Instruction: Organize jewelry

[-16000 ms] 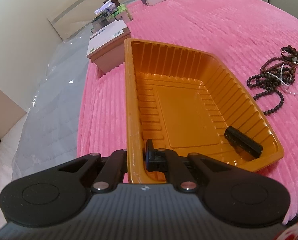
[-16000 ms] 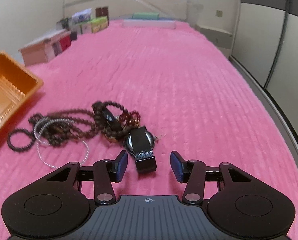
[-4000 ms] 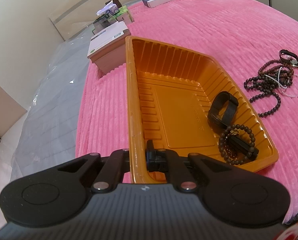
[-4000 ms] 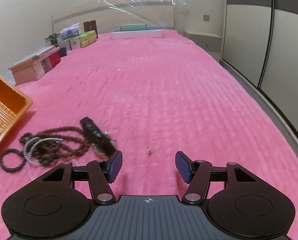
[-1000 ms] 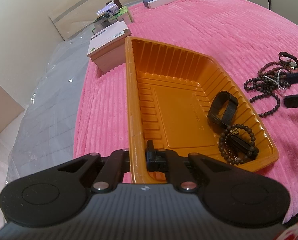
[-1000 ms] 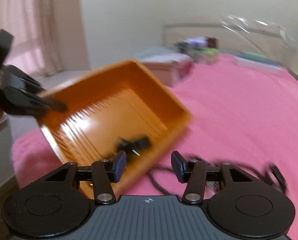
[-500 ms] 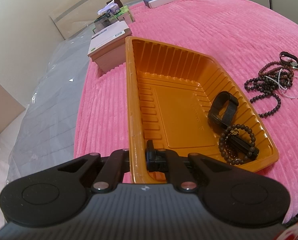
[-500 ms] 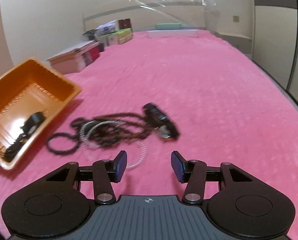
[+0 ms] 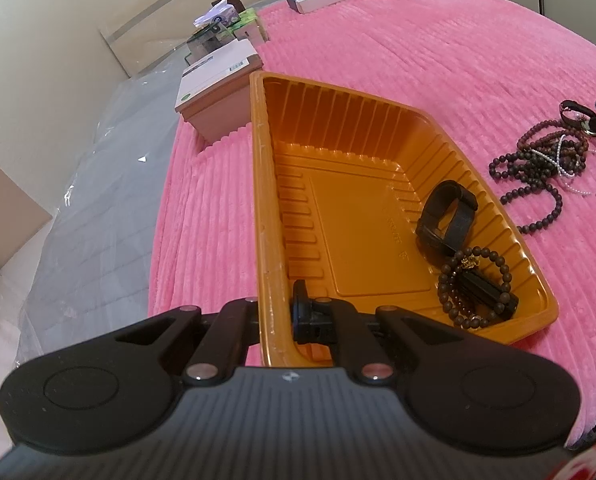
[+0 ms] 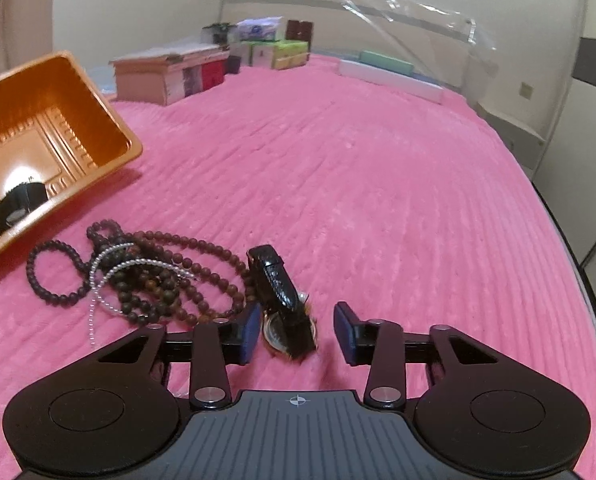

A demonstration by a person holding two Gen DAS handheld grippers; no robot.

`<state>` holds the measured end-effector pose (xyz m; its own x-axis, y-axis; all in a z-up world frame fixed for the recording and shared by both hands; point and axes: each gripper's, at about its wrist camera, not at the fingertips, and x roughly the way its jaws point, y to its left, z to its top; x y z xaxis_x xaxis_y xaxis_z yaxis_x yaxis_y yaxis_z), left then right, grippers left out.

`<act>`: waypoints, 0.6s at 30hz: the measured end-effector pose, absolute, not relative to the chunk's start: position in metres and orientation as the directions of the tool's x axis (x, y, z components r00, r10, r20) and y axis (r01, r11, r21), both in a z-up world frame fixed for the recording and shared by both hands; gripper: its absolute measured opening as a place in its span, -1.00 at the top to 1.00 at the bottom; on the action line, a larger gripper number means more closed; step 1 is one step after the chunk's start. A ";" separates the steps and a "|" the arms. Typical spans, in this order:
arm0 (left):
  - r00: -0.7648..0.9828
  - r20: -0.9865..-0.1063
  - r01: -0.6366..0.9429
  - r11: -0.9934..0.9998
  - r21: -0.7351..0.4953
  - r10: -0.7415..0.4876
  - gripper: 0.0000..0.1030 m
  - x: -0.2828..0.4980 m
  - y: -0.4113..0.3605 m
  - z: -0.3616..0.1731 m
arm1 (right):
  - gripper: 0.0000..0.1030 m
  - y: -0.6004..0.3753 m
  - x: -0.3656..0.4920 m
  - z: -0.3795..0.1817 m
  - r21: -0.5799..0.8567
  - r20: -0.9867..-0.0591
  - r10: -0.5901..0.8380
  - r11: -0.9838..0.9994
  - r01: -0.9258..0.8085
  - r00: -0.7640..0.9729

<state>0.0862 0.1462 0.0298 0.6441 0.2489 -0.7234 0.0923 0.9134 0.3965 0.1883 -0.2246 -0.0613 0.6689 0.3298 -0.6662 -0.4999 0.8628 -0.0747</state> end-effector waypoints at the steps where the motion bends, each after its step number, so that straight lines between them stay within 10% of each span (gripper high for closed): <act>1: 0.643 -0.724 0.093 0.913 0.397 0.250 0.94 0.086 0.146 0.030 | 0.36 -0.223 0.190 -0.063 -0.086 -0.671 0.328 0.857 -0.509 0.665; 18: 0.644 -0.721 0.097 0.908 0.408 0.255 0.94 0.087 0.143 0.030 | 0.67 -0.225 0.156 -0.045 0.014 -0.699 0.341 0.885 -0.465 0.629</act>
